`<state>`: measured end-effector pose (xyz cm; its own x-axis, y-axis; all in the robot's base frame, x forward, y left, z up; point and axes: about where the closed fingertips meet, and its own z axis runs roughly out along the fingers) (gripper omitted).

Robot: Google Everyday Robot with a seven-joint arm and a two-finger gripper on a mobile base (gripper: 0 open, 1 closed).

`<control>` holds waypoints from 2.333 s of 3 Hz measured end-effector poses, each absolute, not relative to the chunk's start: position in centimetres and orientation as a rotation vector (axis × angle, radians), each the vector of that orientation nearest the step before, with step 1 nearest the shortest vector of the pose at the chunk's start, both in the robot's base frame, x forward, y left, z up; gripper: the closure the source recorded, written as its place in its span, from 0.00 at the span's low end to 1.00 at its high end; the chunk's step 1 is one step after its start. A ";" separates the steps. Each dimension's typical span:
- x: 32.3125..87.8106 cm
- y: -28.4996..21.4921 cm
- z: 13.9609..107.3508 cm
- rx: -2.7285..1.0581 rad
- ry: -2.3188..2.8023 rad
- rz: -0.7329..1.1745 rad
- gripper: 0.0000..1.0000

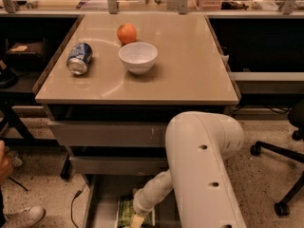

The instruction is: Pick green jalapeno chip bag from bottom drawer and place on counter

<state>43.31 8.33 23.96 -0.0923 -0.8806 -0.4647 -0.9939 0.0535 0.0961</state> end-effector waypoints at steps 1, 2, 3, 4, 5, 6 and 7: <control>43.4 9.0 22.3 -1.903 2.044 0.574 0.00; 44.0 9.2 18.4 -1.886 2.051 0.568 0.00; 43.9 9.3 17.6 -1.879 2.045 0.580 0.00; 44.6 9.6 15.6 -1.878 2.034 0.565 0.00; 45.2 9.7 13.9 -1.885 2.027 0.549 0.00; 45.6 9.8 12.4 -1.891 2.031 0.540 0.00; 45.3 9.6 11.0 -1.885 2.067 0.553 0.15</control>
Offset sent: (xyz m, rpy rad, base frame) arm 0.0070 0.0087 -0.0593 0.0086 -0.0173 -0.0083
